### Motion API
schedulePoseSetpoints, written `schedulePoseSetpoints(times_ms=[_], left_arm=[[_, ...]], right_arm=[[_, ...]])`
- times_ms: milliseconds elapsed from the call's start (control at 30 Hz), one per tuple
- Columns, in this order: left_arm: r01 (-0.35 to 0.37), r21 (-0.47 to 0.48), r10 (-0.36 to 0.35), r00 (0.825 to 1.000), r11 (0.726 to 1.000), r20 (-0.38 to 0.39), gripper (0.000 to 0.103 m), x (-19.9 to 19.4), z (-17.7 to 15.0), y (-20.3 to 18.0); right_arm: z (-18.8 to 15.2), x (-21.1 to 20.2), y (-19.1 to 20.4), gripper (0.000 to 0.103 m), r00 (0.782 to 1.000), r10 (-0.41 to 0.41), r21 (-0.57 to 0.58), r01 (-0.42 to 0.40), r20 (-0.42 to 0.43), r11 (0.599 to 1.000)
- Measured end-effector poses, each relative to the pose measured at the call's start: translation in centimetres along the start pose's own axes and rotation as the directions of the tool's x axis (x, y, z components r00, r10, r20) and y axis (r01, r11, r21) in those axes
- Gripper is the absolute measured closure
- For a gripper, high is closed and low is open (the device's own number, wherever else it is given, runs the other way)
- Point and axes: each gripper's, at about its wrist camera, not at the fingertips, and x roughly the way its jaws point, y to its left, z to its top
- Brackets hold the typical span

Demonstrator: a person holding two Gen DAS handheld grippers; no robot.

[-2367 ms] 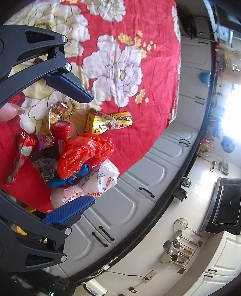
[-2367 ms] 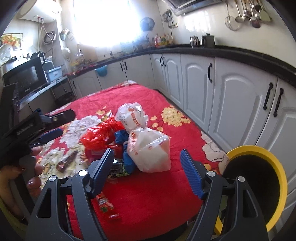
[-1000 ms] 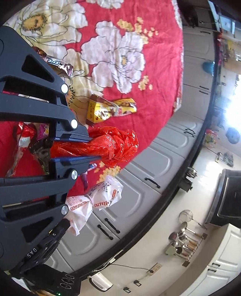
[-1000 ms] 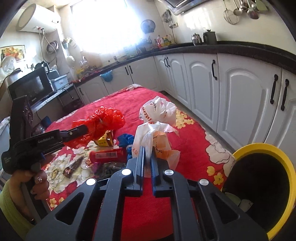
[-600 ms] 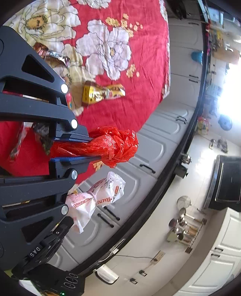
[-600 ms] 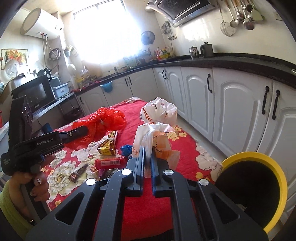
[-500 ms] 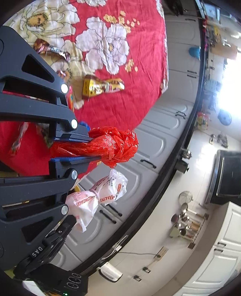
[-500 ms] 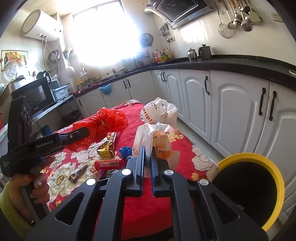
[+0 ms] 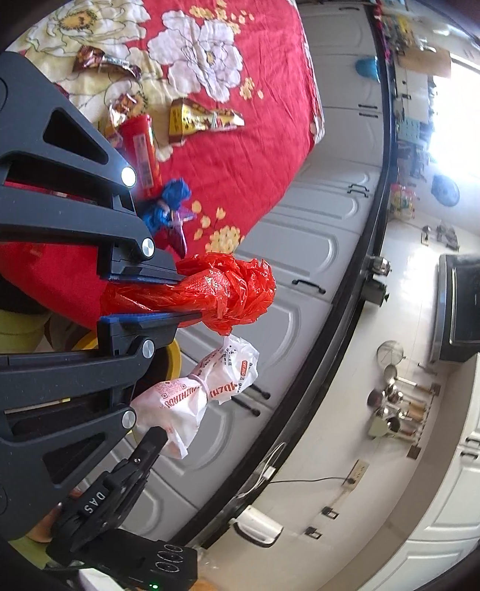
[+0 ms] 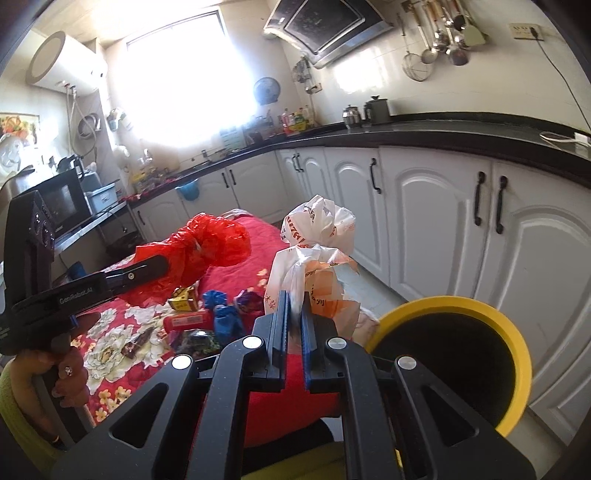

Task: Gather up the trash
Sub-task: 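Carry the red bag with the left tool while the right tool carries the white bag over the bin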

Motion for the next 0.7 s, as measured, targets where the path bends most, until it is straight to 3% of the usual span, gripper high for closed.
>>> schedulePoseSetpoints(times_ms=[367, 700], left_arm=[[0.036, 0.055, -0.034, 0.999, 0.998, -0.031, 0.096, 1.5, -0.8, -3.3], [0.081, 0.107, -0.073, 0.995, 0.991, -0.074, 0.096, 3.6, -1.8, -6.4]], right_arm=[[-0.4, -2.7, -3.1, 0.097, 0.996, -0.074, 0.03, 0.073, 0.04, 0.997], [-1.9, -3.9, -6.0, 0.097, 0.991, -0.132, 0.074, 0.13, 0.025, 0.989]])
